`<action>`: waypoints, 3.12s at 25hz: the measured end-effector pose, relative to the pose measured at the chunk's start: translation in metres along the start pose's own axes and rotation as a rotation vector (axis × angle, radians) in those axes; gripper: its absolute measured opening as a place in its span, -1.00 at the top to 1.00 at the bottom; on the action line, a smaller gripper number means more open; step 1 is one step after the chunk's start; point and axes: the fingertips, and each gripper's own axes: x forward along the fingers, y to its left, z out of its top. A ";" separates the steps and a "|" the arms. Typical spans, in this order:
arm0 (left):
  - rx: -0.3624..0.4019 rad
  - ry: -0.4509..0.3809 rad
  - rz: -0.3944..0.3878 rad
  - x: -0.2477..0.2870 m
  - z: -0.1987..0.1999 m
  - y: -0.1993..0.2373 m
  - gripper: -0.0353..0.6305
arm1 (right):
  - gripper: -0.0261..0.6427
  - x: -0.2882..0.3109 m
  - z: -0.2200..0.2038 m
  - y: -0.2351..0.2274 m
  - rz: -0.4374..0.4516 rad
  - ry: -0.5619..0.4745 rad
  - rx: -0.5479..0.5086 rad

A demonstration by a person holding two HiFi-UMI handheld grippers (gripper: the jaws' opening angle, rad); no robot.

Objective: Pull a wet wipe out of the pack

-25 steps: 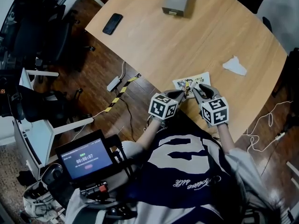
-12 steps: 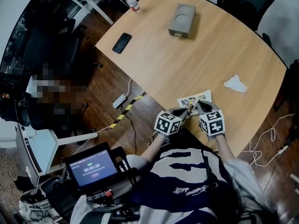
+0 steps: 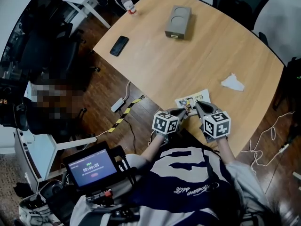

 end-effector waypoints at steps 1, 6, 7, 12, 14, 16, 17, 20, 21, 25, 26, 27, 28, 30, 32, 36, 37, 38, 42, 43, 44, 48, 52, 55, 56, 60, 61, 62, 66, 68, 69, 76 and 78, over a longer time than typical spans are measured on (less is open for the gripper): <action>0.000 -0.001 0.000 0.001 0.000 0.001 0.88 | 0.91 0.000 0.000 0.001 0.003 -0.003 0.004; 0.001 -0.008 0.006 0.002 0.001 0.003 0.88 | 0.91 -0.003 0.008 0.004 0.030 -0.027 0.047; -0.001 -0.009 0.006 0.002 0.001 0.004 0.88 | 0.91 -0.003 0.010 0.005 0.034 -0.031 0.050; -0.005 -0.012 0.007 0.003 0.001 0.006 0.88 | 0.91 -0.004 0.015 0.008 0.069 -0.057 0.119; -0.003 -0.009 0.009 0.003 0.001 0.006 0.88 | 0.91 -0.005 0.018 0.009 0.081 -0.070 0.148; -0.001 -0.006 0.010 0.004 0.000 0.007 0.88 | 0.91 -0.007 0.020 0.010 0.092 -0.083 0.170; 0.000 -0.006 0.011 0.004 0.000 0.007 0.88 | 0.91 -0.007 0.021 0.011 0.099 -0.089 0.182; 0.001 -0.006 0.015 0.004 -0.001 0.008 0.88 | 0.91 -0.008 0.023 0.013 0.116 -0.104 0.212; 0.003 -0.005 0.016 0.004 -0.001 0.008 0.88 | 0.91 -0.009 0.023 0.014 0.120 -0.107 0.218; 0.014 0.002 0.025 0.005 -0.001 0.008 0.88 | 0.91 -0.012 0.027 0.017 0.148 -0.125 0.266; 0.020 0.007 0.031 0.005 -0.001 0.008 0.88 | 0.91 -0.013 0.029 0.019 0.161 -0.135 0.282; 0.030 0.016 0.039 0.005 -0.002 0.009 0.88 | 0.91 -0.015 0.033 0.021 0.180 -0.154 0.304; 0.044 0.026 0.047 0.006 -0.004 0.009 0.88 | 0.91 -0.018 0.039 0.023 0.204 -0.185 0.333; 0.073 0.040 0.058 0.006 -0.005 0.009 0.88 | 0.91 -0.028 0.059 0.026 0.260 -0.266 0.401; 0.087 0.046 0.063 0.006 -0.006 0.009 0.88 | 0.91 -0.039 0.079 0.026 0.289 -0.331 0.429; 0.099 0.052 0.064 0.007 -0.009 0.009 0.88 | 0.91 -0.055 0.099 0.022 0.249 -0.380 0.354; 0.097 0.049 0.059 0.007 -0.009 0.009 0.88 | 0.91 -0.058 0.101 0.021 0.238 -0.386 0.336; 0.090 0.040 0.049 0.006 -0.008 0.009 0.88 | 0.91 -0.060 0.102 0.021 0.229 -0.391 0.324; 0.011 -0.041 0.005 -0.008 0.006 0.006 0.88 | 0.91 -0.069 0.105 0.024 0.207 -0.400 0.308; -0.006 -0.062 0.004 -0.013 0.011 0.005 0.88 | 0.91 -0.071 0.104 0.024 0.198 -0.399 0.300; -0.016 -0.083 0.005 -0.019 0.015 0.004 0.88 | 0.91 -0.073 0.103 0.024 0.187 -0.398 0.292; -0.045 -0.160 0.008 -0.046 0.024 0.001 0.88 | 0.91 -0.079 0.096 0.026 0.158 -0.401 0.282; -0.085 -0.224 0.005 -0.078 0.020 -0.005 0.88 | 0.91 -0.090 0.094 0.035 0.147 -0.427 0.277; -0.099 -0.266 0.000 -0.110 0.008 -0.019 0.88 | 0.91 -0.111 0.093 0.056 0.142 -0.451 0.266; -0.102 -0.280 -0.001 -0.121 0.004 -0.023 0.88 | 0.91 -0.118 0.092 0.063 0.140 -0.460 0.262; -0.114 -0.338 0.015 -0.151 -0.011 -0.022 0.88 | 0.91 -0.128 0.081 0.081 0.131 -0.478 0.263; -0.117 -0.352 0.022 -0.156 -0.015 -0.019 0.88 | 0.91 -0.127 0.077 0.083 0.127 -0.479 0.264; -0.123 -0.363 0.029 -0.161 -0.021 -0.016 0.88 | 0.91 -0.125 0.072 0.086 0.123 -0.478 0.265; -0.185 -0.377 0.057 -0.179 -0.053 -0.004 0.88 | 0.91 -0.123 0.049 0.100 0.111 -0.445 0.269; -0.222 -0.372 0.065 -0.182 -0.069 -0.001 0.88 | 0.91 -0.128 0.037 0.103 0.098 -0.420 0.268; -0.237 -0.369 0.068 -0.182 -0.076 -0.001 0.88 | 0.91 -0.131 0.033 0.104 0.090 -0.408 0.266; -0.275 -0.383 0.063 -0.182 -0.095 -0.012 0.88 | 0.91 -0.140 0.017 0.101 0.079 -0.365 0.248; -0.273 -0.402 0.069 -0.184 -0.100 -0.021 0.88 | 0.91 -0.145 0.012 0.104 0.097 -0.366 0.237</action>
